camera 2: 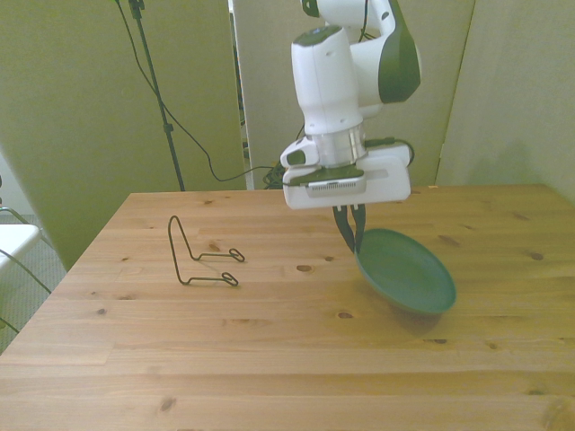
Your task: Load the plate
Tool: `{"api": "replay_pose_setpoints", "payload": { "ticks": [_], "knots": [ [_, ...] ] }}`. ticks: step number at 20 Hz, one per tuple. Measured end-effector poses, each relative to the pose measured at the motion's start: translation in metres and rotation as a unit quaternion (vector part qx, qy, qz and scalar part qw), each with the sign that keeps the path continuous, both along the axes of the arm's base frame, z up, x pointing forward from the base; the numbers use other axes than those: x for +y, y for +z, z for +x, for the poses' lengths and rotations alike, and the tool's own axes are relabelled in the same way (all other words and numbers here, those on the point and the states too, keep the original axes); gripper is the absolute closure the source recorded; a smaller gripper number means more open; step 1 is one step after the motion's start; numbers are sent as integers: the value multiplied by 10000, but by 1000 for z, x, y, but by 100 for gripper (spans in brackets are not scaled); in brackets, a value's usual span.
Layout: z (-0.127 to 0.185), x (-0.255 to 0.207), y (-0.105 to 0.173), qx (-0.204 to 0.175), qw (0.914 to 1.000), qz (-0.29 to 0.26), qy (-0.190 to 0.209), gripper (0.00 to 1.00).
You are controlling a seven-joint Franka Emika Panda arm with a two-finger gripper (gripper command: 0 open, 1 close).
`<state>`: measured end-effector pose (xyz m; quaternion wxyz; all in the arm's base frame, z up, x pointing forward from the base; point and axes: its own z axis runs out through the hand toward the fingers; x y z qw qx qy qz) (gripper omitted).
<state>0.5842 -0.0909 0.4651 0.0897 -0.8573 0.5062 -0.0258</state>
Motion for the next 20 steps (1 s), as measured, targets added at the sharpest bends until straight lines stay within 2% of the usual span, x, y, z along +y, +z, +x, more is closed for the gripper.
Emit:
{"api": "replay_pose_setpoints", "payload": {
  "ticks": [4, 6, 8, 13, 20],
  "knots": [
    [-19, -5, 58, 133, 9971, -738, 130, 100],
    [-26, -11, 88, 226, 9920, -1229, 158, 100],
    [-29, -17, 106, 367, 9838, -1747, 149, 100],
    [-22, -47, 105, 712, 9587, -2748, 187, 100],
    [-22, -114, 100, 930, 9274, -3622, 36, 100]
  ]
}}
